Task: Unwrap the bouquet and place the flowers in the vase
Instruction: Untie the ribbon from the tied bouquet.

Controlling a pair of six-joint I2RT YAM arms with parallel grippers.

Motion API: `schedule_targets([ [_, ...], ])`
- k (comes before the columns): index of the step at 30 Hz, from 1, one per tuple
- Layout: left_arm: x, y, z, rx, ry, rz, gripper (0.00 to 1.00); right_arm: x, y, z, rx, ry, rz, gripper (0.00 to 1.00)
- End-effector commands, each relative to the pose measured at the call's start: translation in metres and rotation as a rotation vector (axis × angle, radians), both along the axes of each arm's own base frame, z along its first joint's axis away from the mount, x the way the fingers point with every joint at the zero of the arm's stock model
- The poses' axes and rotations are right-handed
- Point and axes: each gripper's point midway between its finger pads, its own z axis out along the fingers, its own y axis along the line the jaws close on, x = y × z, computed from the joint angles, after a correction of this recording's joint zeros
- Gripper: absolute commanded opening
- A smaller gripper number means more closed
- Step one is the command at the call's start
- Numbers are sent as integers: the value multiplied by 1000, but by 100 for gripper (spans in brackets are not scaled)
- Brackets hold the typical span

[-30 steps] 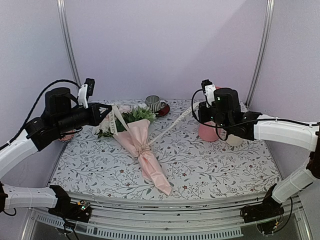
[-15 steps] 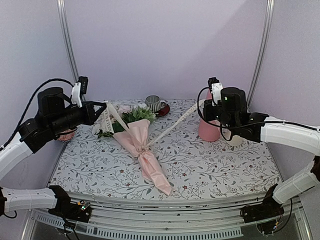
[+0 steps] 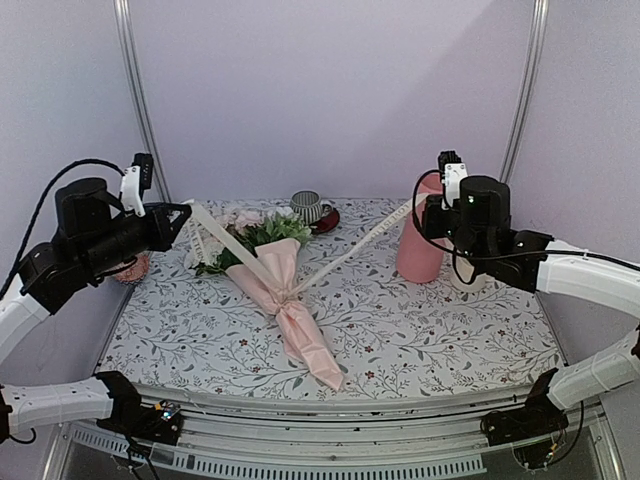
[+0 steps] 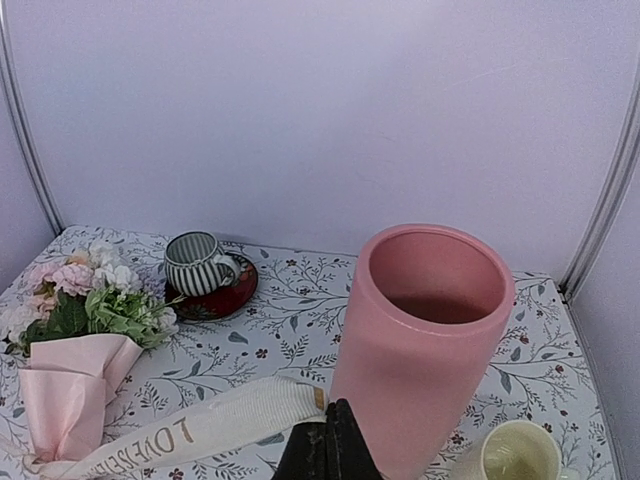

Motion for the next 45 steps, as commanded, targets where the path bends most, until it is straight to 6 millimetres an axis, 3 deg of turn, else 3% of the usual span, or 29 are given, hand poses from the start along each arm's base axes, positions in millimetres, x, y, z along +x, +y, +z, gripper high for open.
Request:
schedule_targets([
  [1,-2,41,4,3,-2,191,0,-3,-21,13,60,-47,-88,2],
  [5,-8,67,-3,-31,-11,313,0,-5,-29,11,79,-52,-126,2],
  [16,-26,113,-11,-125,-35,512,0,-8,-61,4,132,-62,-303,3],
  [17,-28,116,-13,-135,-36,528,4,-7,-60,2,134,-60,-303,6],
  [18,-29,120,-15,-146,-36,546,15,-7,-59,1,133,-57,-301,14],
  [21,-36,143,-20,-202,-24,675,62,-5,-56,1,130,-54,-290,57],
  [23,-52,176,-33,-240,17,861,78,-6,-59,1,124,-56,-302,77],
  [26,-78,211,-36,-325,2,1043,86,-11,-76,3,115,-64,-391,90],
  [34,-101,234,-9,-394,-132,1071,86,-26,-117,10,183,-104,-575,95],
  [37,-100,230,4,-383,-178,1012,86,-29,-123,12,201,-116,-593,95],
  [40,-85,200,24,-351,-254,813,84,-29,-120,17,239,-128,-553,95],
  [45,-55,138,19,-263,-255,526,83,-16,-68,17,186,-108,-243,93],
])
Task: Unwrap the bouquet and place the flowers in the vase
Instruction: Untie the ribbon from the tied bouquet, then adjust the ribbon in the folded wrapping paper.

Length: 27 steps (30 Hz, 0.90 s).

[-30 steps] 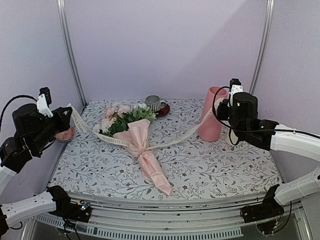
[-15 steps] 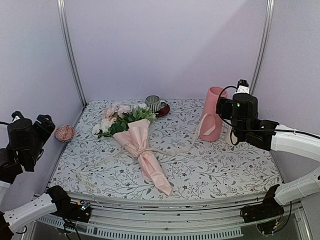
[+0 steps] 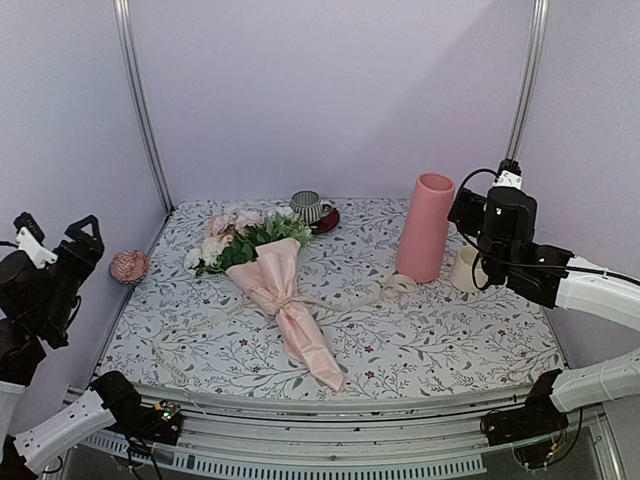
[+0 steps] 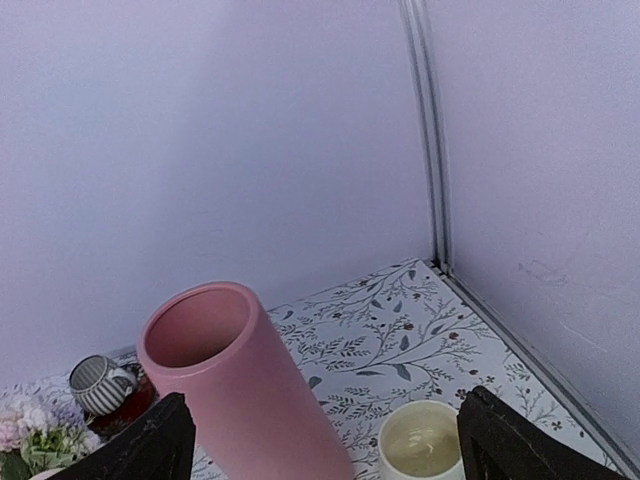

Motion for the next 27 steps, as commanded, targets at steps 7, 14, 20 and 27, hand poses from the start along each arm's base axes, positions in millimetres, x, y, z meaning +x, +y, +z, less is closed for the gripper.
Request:
schedule_targets([
  [7,72,-146,-37,319,156,-587,88,9,128,-12,-151,51,694,94],
  [14,92,-194,-83,395,316,-778,88,-11,185,-23,-174,65,1007,96],
  [20,93,-209,-114,378,366,-852,91,-23,221,-52,-187,135,1135,96],
  [27,98,-219,-164,243,446,-922,98,-24,247,-108,-141,317,1215,98],
])
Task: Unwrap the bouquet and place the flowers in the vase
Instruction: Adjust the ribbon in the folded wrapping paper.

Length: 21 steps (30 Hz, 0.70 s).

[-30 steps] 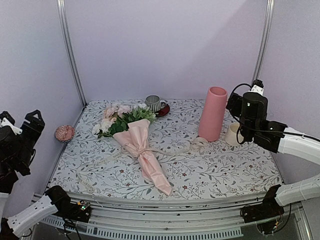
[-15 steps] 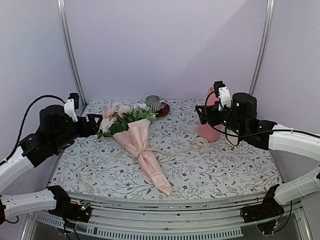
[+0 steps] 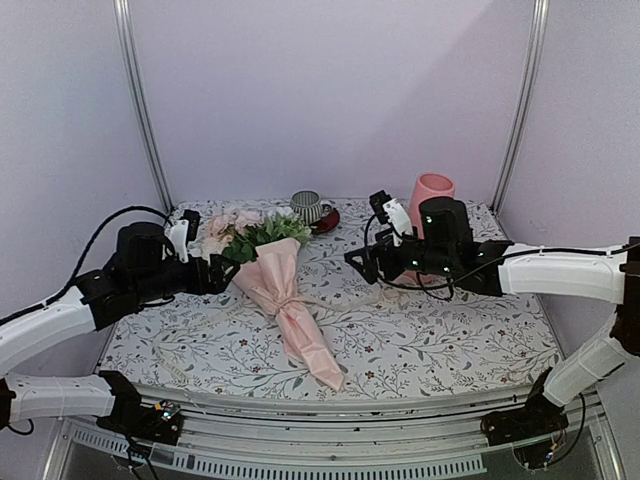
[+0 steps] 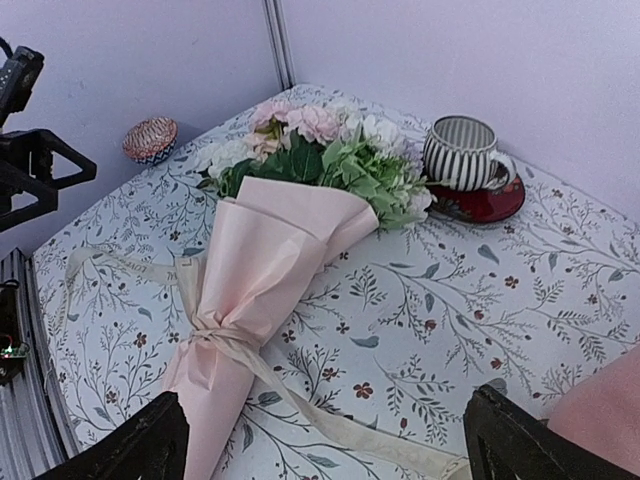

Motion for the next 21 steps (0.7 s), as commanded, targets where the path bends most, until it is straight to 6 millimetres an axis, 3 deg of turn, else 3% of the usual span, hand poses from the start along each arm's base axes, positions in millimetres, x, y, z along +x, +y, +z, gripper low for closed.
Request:
schedule_targets([
  [1,8,-8,-29,-94,101,-33,98,-10,22,-25,11,129,88,99],
  [7,20,-12,-75,-172,256,-47,98,-29,53,-61,74,310,193,99],
  [16,37,-2,-103,-246,270,8,98,-51,83,-130,50,485,237,99],
  [21,41,-1,-116,-273,286,18,98,-56,93,-148,70,558,247,99],
])
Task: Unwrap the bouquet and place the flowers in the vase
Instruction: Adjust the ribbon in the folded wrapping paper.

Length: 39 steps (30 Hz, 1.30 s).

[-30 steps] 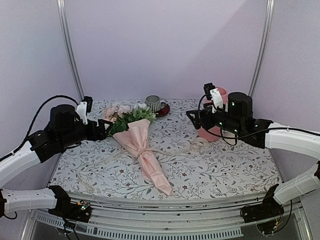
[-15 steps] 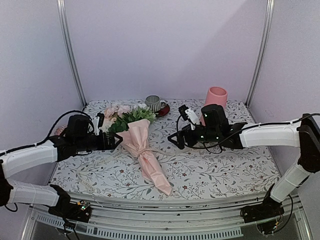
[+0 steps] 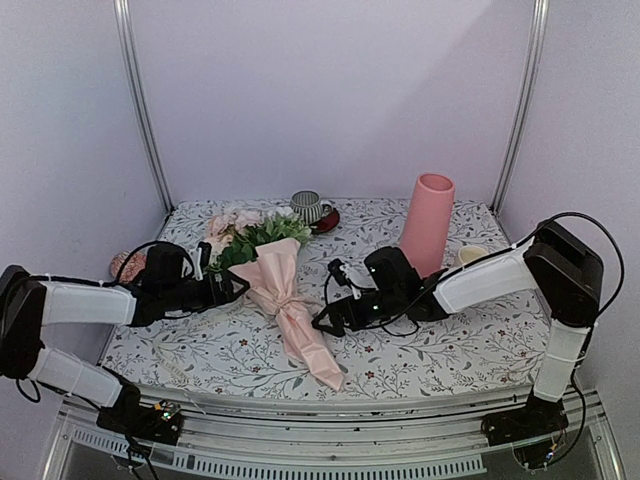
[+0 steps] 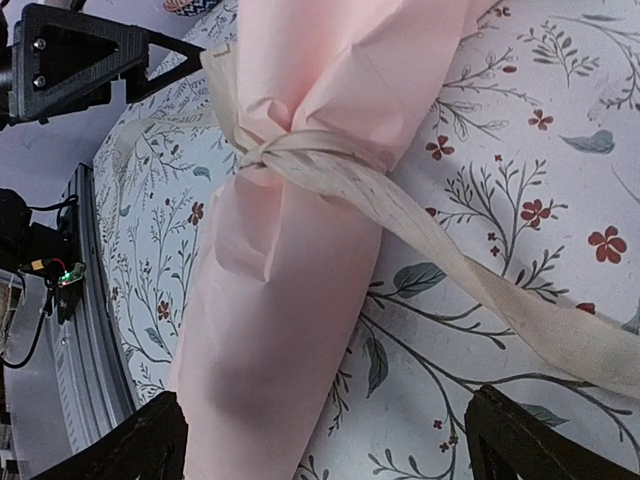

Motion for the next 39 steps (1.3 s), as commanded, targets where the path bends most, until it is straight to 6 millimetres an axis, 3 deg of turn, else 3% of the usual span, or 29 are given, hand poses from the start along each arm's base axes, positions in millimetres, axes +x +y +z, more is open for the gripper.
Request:
schedule_targets([
  [1,10,-1,0,-64,-27,10,98,0,20,3,74,51,9,99],
  [10,17,-15,-18,-110,-12,-49,98,-14,23,-19,56,126,43,99],
  [16,16,-28,-6,-160,-76,-114,92,-20,20,-18,47,105,57,98],
  [25,-13,-54,9,130,-201,-257,65,-17,18,-11,45,65,56,93],
  [28,-26,-65,13,206,-235,-303,50,-15,20,-10,46,57,54,90],
  [33,-17,-70,8,271,-209,-298,32,-10,23,-4,57,34,51,84],
  [36,-10,-66,3,338,-190,-253,27,-9,24,0,60,23,51,84],
  [39,3,-24,-6,482,-133,-24,27,-9,22,0,58,20,45,84],
])
